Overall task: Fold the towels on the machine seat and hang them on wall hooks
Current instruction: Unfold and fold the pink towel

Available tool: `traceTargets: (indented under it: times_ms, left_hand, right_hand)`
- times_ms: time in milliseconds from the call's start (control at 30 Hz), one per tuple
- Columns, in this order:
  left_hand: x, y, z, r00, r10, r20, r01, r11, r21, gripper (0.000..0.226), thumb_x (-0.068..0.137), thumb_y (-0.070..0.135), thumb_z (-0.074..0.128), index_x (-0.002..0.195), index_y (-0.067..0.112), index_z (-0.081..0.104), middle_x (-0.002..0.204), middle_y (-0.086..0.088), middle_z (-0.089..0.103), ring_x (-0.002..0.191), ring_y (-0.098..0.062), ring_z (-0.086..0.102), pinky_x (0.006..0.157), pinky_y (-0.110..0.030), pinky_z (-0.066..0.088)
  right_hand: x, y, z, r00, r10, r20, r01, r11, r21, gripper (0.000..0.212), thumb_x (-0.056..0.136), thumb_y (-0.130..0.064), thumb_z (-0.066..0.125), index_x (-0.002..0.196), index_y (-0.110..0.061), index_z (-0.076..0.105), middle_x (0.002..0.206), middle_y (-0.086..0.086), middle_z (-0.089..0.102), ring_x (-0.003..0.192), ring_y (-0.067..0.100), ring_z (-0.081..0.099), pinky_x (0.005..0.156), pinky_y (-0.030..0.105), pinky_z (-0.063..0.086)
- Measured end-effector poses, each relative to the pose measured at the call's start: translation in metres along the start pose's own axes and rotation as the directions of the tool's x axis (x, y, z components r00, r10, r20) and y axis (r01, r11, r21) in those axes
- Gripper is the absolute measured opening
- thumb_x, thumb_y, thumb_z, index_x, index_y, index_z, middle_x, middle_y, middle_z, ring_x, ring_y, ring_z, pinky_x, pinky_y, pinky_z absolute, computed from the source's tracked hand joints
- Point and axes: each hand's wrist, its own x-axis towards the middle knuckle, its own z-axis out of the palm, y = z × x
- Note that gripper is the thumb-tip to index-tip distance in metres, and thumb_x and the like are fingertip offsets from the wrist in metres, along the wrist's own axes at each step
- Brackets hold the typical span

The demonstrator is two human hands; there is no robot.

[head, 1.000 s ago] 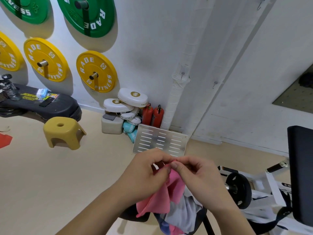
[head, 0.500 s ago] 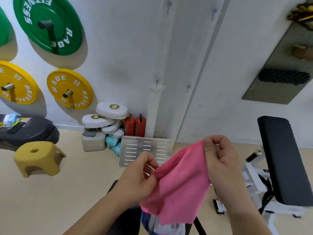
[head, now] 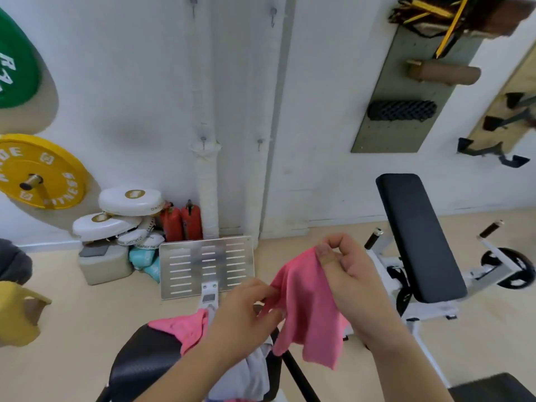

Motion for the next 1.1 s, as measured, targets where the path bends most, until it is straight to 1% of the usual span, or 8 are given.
traceTargets:
  times_ms: [167,333,400,467,600,733,867,1100]
  left_hand:
    - [0.006,0.011,0.052,0.995,0.069,-0.071,-0.066,0.997,0.038,0.039,0.074,0.024,0.068,0.072,0.061,0.056,0.080,0.015,0.057,0.080,-0.006,0.058,0.067,-0.024,0.050]
    - [0.008,0.008,0.072,0.995,0.085,-0.045,-0.083,0.996,0.038,0.015,0.075,0.024,0.057,0.079,0.030,0.071,0.087,0.014,0.060,0.085,-0.007,0.060,0.069,-0.027,0.051]
    - [0.011,0.009,0.073,0.989,0.110,-0.102,-0.105,0.993,0.055,0.010,0.076,0.023,0.053,0.068,0.026,0.058,0.075,0.012,0.054,0.071,-0.006,0.055,0.061,-0.026,0.046]
    - [0.009,0.005,0.067,0.982,0.109,-0.155,-0.100,0.993,0.067,0.012,0.075,0.023,0.055,0.066,0.030,0.050,0.067,0.014,0.048,0.063,-0.004,0.050,0.057,-0.021,0.041]
    - [-0.002,-0.019,0.047,0.989,0.069,-0.132,-0.044,0.983,0.180,0.009,0.078,0.024,0.057,0.073,0.023,0.064,0.068,0.013,0.056,0.068,-0.002,0.054,0.061,-0.011,0.038]
    - [-0.009,-0.035,0.045,1.000,0.016,-0.002,-0.015,0.974,0.225,0.023,0.079,0.037,0.051,0.075,0.018,0.063,0.072,0.012,0.054,0.069,-0.003,0.050,0.065,-0.016,0.038]
    - [-0.013,-0.056,0.028,1.000,-0.020,0.000,0.019,0.971,0.239,0.017,0.085,0.033,0.065,0.069,0.026,0.062,0.071,0.015,0.054,0.069,-0.003,0.055,0.065,-0.018,0.043]
    - [-0.002,-0.020,-0.021,0.974,-0.163,-0.160,0.165,0.986,-0.003,0.013,0.083,0.021,0.084,0.076,0.030,0.077,0.076,0.005,0.074,0.073,-0.014,0.068,0.070,-0.022,0.057]
  right_hand:
    - [-0.003,0.010,-0.032,0.997,0.023,0.079,-0.030,0.996,0.083,0.013,0.104,-0.024,0.055,0.096,-0.015,0.061,0.061,-0.009,0.062,0.056,0.004,0.054,0.052,0.013,0.044]
    - [-0.005,0.018,-0.047,0.989,0.013,0.146,-0.034,0.990,0.137,0.015,0.103,-0.022,0.054,0.091,-0.015,0.061,0.065,-0.005,0.062,0.060,0.007,0.057,0.056,0.016,0.047]
    - [-0.002,0.021,-0.051,0.988,0.015,0.151,-0.035,0.991,0.133,0.015,0.103,-0.023,0.054,0.091,-0.017,0.062,0.064,-0.004,0.059,0.060,0.008,0.053,0.056,0.016,0.044]
    - [0.004,0.025,-0.058,0.995,0.021,0.099,-0.033,0.993,0.118,0.016,0.104,-0.026,0.055,0.091,-0.020,0.062,0.070,0.001,0.057,0.065,0.013,0.051,0.059,0.023,0.043]
    - [0.020,0.039,-0.068,0.996,0.050,-0.072,-0.044,0.995,0.090,0.019,0.104,-0.029,0.055,0.088,-0.023,0.064,0.076,0.001,0.060,0.072,0.014,0.053,0.067,0.031,0.044]
    - [0.033,0.053,-0.061,0.992,0.069,-0.103,-0.058,0.993,0.105,0.022,0.104,-0.031,0.056,0.084,-0.029,0.064,0.069,-0.006,0.059,0.067,0.013,0.051,0.061,0.030,0.042]
    - [0.046,0.068,-0.068,0.972,0.078,-0.221,-0.073,0.997,0.029,0.019,0.105,-0.032,0.054,0.089,-0.028,0.063,0.069,-0.014,0.059,0.066,0.009,0.051,0.065,0.030,0.041]
    - [0.057,0.088,-0.087,0.927,0.087,-0.365,-0.099,0.995,-0.015,0.016,0.106,-0.030,0.052,0.092,-0.028,0.060,0.080,-0.003,0.059,0.079,0.015,0.054,0.073,0.034,0.044]
